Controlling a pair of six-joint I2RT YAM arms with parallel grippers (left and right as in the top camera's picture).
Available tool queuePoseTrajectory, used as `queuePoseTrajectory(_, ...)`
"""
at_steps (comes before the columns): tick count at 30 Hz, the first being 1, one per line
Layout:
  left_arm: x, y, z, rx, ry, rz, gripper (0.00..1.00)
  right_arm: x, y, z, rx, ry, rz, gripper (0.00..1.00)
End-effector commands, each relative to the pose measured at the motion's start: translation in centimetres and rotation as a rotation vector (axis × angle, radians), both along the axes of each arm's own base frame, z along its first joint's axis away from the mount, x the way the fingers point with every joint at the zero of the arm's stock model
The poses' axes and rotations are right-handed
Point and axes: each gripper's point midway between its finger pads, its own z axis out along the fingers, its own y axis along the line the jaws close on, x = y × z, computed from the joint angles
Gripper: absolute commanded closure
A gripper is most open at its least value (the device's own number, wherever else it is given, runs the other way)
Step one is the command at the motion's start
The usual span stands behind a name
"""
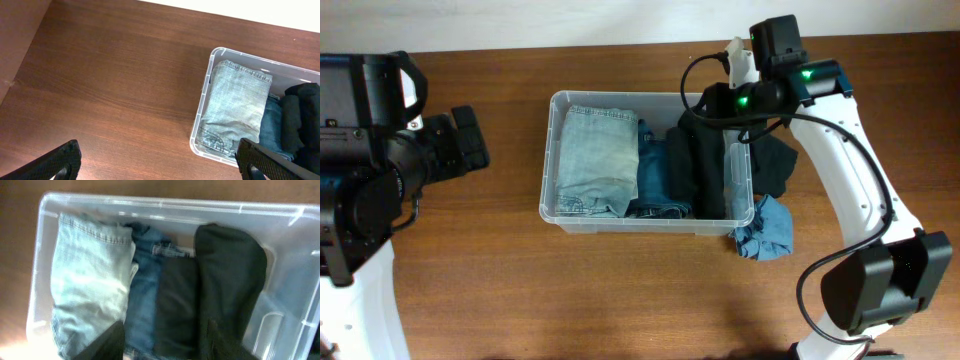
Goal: Pack container
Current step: 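Press the black garment down into the container with the right gripper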
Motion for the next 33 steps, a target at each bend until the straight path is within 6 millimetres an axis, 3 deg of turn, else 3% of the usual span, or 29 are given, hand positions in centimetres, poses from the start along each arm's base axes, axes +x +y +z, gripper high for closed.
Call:
queuePoseTrajectory(1,-0.1,0.3,0.3,0.002,-0.010,0.017,0.00,-0.8,1.3,-0.2,-0.028,0.001,0.030,0.73)
queuePoseTrajectory(3,-0.1,0.3,0.3,0.002,-0.011,0.017,0.01,-0.9,1.1,-0.7,-0.072,0.003,0.022,0.78)
queuePoseTrajectory(5,-0.1,0.3,0.3,0.002,-0.011,0.017,0.01,-0.4,-0.5,-1.3,-0.139,0.017,-0.084,0.80)
queuePoseTrajectory(7,-0.1,0.3,0.3,0.002,-0.011,0.017,0.01,0.0,-0.8,-1.1,-0.135,0.005,-0.093,0.70)
queuePoseTrajectory(9,-0.1,0.3,0.3,0.002,-0.010,0.017,0.01,0.2,-0.7,-1.7,-0.137,0.016,-0.093,0.69)
queuePoseTrajectory(11,-0.1,0.3,0.3,0.002,-0.011,0.017,0.01,0.2,-0.5,-3.2,-0.152,0.047,-0.087,0.72)
queuePoseTrajectory(16,-0.1,0.3,0.3,0.002,-0.011,0.017,0.00,1.0,-2.7,-9.2,-0.284,0.165,-0.199,0.84)
queuePoseTrajectory(17,-0.1,0.3,0.3,0.002,-0.010,0.017,0.00,0.9,-2.2,-10.8,-0.275,0.208,-0.183,0.93)
queuePoseTrajectory(18,-0.1,0.3,0.3,0.002,-0.011,0.017,0.01,0.6,-1.6,-11.9,-0.261,0.238,-0.166,0.96)
queuePoseTrajectory(20,-0.1,0.3,0.3,0.002,-0.011,0.017,0.01,-0.2,0.5,-14.0,-0.229,0.300,-0.106,0.96)
queuePoseTrajectory(22,-0.1,0.3,0.3,0.002,-0.011,0.017,0.01,-0.9,2.1,-14.9,-0.239,0.315,-0.066,0.96)
queuePoseTrajectory(26,-0.1,0.3,0.3,0.002,-0.011,0.017,0.01,-0.8,3.3,-15.3,-0.326,0.257,-0.042,0.96)
queuePoseTrajectory(29,-0.1,0.3,0.3,0.002,-0.010,0.017,0.01,-0.6,2.9,-14.8,-0.330,0.250,-0.052,0.92)
queuePoseTrajectory(33,-0.1,0.3,0.3,0.002,-0.011,0.017,0.01,0.6,-0.1,-10.4,-0.291,0.208,-0.129,0.80)
